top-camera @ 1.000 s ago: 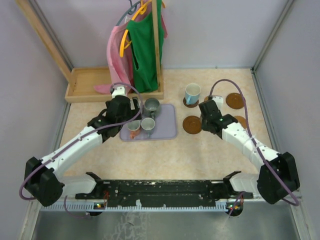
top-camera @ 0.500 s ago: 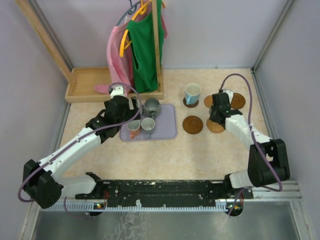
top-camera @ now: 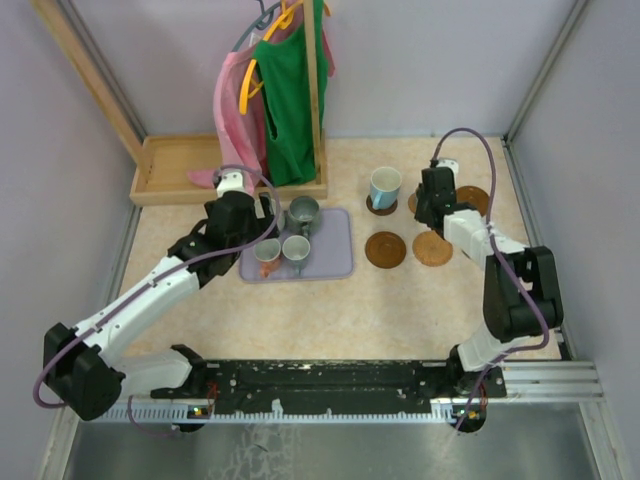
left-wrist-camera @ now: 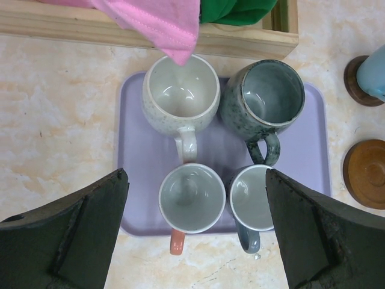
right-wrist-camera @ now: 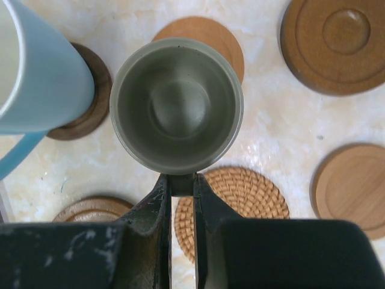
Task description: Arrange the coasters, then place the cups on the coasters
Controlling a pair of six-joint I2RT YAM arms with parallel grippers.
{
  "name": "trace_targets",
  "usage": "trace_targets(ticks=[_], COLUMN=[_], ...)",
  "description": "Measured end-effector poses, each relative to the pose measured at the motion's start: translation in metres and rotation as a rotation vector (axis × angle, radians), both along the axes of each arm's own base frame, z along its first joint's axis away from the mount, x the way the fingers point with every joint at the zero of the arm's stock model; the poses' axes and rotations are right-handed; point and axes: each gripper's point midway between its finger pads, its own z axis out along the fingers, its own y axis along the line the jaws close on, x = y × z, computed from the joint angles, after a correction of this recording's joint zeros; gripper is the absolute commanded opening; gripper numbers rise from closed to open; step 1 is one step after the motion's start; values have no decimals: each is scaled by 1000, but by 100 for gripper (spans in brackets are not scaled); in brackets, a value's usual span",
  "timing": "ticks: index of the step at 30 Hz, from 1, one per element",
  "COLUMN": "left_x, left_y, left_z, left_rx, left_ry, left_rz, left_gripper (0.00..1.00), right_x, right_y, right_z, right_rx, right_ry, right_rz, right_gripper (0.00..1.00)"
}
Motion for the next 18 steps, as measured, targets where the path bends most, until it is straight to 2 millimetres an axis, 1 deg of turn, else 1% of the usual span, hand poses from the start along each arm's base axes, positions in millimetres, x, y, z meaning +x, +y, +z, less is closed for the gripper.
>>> trace_targets(ticks=[5,18], left_x=[1,0], left_y=[3,9], left_z=[1,2], left_rx=[0,16], left_ry=[-4,-4], left_rz=[9,13], left_gripper=[100,100], right_x=[14,28], right_y=[0,-4], right_z=[-6,-33], right_rx=[-14,-35], right_ry=[-1,53], right_rz=[10,5], right_gripper=[0,0])
